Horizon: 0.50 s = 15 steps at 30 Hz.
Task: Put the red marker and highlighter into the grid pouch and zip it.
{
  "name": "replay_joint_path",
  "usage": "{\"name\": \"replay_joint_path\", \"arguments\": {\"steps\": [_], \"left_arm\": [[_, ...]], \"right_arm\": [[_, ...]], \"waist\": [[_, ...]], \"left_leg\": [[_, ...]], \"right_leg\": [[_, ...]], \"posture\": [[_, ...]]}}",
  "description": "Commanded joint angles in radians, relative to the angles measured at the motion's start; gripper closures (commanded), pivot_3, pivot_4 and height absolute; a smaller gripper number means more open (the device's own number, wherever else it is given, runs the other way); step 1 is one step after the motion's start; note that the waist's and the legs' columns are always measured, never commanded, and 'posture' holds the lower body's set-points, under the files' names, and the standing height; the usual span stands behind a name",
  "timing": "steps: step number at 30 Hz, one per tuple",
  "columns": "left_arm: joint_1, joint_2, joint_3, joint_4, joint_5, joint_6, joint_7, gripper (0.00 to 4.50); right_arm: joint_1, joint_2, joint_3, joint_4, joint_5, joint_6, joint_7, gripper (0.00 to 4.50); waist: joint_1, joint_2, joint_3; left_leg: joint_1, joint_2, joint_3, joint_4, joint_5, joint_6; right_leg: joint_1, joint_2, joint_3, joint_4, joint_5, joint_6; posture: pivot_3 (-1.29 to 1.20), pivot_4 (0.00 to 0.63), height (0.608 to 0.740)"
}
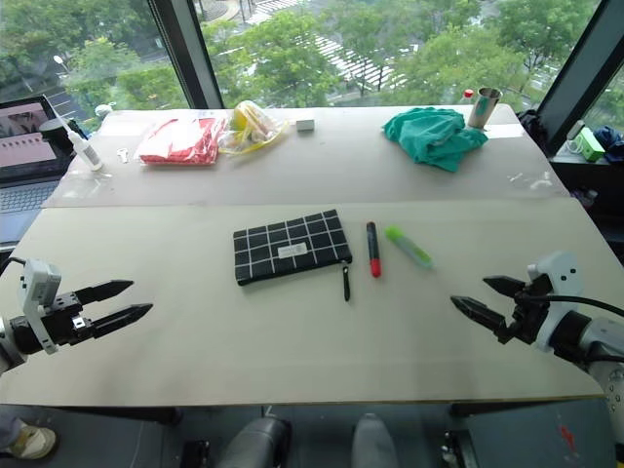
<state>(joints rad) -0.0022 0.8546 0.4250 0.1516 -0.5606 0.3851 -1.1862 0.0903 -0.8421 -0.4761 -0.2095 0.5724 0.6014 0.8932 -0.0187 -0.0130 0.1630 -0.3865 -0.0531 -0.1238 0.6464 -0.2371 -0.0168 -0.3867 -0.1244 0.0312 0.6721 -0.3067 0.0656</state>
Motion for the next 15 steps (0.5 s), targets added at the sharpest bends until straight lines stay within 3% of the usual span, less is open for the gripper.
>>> {"name": "replay_joint_path", "arguments": {"steps": [1, 7, 11, 15], "left_arm": [[-0.001, 0.001, 0.018, -0.030, 0.004, -0.020, 0.022, 0.00], [0.000, 0.015, -0.018, -0.054, 0.042, -0.048, 0.023, 0.00], [-0.072, 0.011, -0.055, 0.020, 0.108, -0.176, 0.013, 0.00], [-0.159, 0.007, -0.093, 0.141, 0.158, -0.475, -0.121, 0.00]], "right_arm": [[-0.022, -0.017, 0.002, -0.007, 0.004, 0.003, 0.002, 0.11], [-0.051, -0.025, 0.026, 0.007, 0.007, 0.034, -0.011, 0.11], [-0.081, -0.034, 0.033, 0.004, 0.019, 0.056, -0.005, 1.09], [-0.167, -0.031, 0.109, -0.058, 0.049, 0.098, 0.008, 2.37]], "waist": [[0.000, 0.000, 0.000], [0.000, 0.000, 0.000], [0.003, 0.000, 0.000], [0.003, 0.000, 0.000]], "left_leg": [[0.000, 0.000, 0.000, 0.000, 0.000, 0.000], [0.000, 0.000, 0.000, 0.000, 0.000, 0.000], [0.000, 0.000, 0.000, 0.000, 0.000, 0.000], [0.000, 0.000, 0.001, 0.000, 0.000, 0.000]], "right_leg": [[0.000, 0.000, 0.000, 0.000, 0.000, 0.000], [0.000, 0.000, 0.000, 0.000, 0.000, 0.000], [0.000, 0.000, 0.001, 0.000, 0.000, 0.000], [0.000, 0.000, 0.000, 0.000, 0.000, 0.000]], "posture": [[0.00, 0.150, 0.740], [0.00, 0.150, 0.740], [0.00, 0.150, 0.740], [0.00, 0.150, 0.740]]}}
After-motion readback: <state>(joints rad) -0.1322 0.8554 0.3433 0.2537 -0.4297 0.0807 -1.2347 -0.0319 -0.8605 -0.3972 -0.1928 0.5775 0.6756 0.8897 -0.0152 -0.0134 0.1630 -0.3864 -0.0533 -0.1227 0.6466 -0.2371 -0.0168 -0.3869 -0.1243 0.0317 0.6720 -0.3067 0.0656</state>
